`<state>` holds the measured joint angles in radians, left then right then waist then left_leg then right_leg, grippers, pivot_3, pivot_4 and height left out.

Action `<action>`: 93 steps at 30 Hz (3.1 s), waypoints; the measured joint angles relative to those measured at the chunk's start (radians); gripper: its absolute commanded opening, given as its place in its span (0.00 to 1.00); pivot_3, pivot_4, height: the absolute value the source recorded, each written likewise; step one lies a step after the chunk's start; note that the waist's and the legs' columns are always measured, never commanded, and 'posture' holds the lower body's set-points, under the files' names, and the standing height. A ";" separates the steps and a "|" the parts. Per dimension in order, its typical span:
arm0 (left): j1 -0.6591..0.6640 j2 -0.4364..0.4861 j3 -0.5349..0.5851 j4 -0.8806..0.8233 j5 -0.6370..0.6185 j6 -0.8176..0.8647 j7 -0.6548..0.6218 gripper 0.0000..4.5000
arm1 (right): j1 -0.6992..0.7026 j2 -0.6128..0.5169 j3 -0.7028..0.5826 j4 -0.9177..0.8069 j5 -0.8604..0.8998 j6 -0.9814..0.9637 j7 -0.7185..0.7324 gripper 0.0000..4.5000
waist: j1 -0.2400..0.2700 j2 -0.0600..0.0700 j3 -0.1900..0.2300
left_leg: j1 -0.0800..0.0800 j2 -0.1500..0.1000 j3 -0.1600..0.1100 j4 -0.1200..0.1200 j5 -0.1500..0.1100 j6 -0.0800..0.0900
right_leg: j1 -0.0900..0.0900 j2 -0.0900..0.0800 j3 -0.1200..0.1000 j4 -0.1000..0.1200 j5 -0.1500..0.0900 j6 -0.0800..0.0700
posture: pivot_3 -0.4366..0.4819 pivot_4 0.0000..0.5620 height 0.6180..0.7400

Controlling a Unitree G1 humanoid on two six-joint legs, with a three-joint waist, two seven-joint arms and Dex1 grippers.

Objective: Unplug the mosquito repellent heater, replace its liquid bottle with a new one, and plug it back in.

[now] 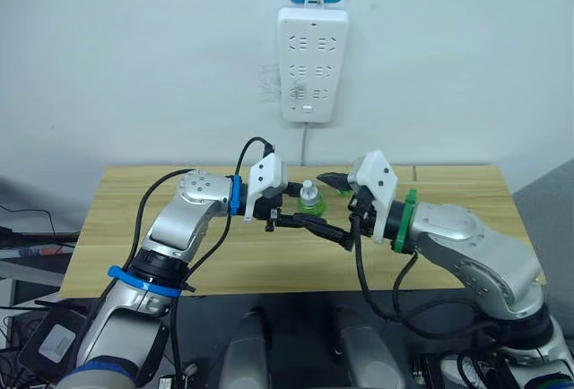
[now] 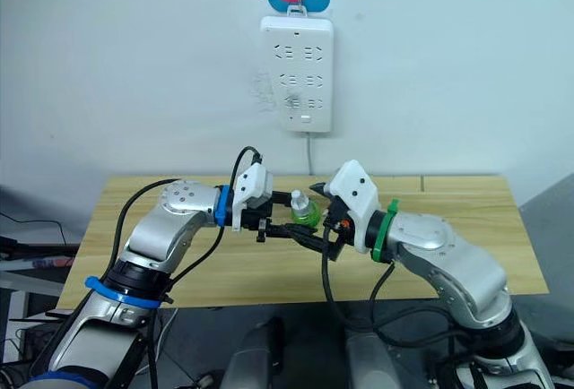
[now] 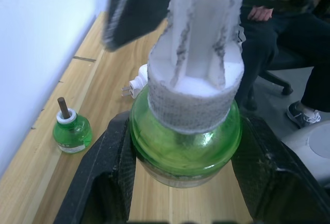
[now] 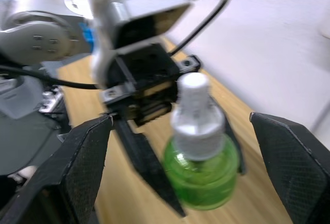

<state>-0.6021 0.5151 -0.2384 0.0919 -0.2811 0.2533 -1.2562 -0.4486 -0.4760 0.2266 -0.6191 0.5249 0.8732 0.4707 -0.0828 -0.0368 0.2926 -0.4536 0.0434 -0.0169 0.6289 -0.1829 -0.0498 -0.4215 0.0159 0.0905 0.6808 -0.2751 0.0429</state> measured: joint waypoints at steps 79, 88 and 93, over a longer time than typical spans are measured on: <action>0.117 0.004 0.011 -0.157 -0.095 0.085 0.000 0.51 | 0.081 -0.218 -0.216 0.021 -0.001 -0.155 0.425 0.83 | 0.000 0.003 -0.090 | 0.003 0.000 -0.005 0.013 0.000 0.001 | 0.004 0.002 -0.002 0.016 -0.001 0.000 | 0.32 0.32 1.00; 0.097 -0.060 0.009 -0.121 -0.057 0.065 0.099 0.51 | 0.242 0.107 -0.014 -0.281 -0.213 -0.051 -0.156 0.83 | -0.013 0.004 -0.090 | 0.004 0.001 -0.002 0.015 0.000 0.001 | 0.003 0.004 0.002 0.017 -0.002 0.002 | 0.30 0.32 1.00; 0.094 -0.071 0.009 -0.119 -0.053 0.062 0.113 0.51 | 0.265 0.116 0.059 -0.236 -0.280 -0.060 -0.213 0.68 | -0.012 0.004 -0.090 | 0.004 0.001 -0.002 0.015 0.000 0.001 | 0.003 0.004 0.002 0.017 -0.002 0.001 | 0.32 0.32 1.00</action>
<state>-0.5082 0.4436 -0.2292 -0.0274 -0.3338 0.3155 -1.1435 -0.1836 -0.3596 0.2856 -0.8547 0.2452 0.8136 0.2575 -0.0952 -0.0331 0.2027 -0.4497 0.0440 -0.0186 0.6435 -0.1831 -0.0489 -0.4185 0.0194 0.0925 0.6976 -0.2775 0.0440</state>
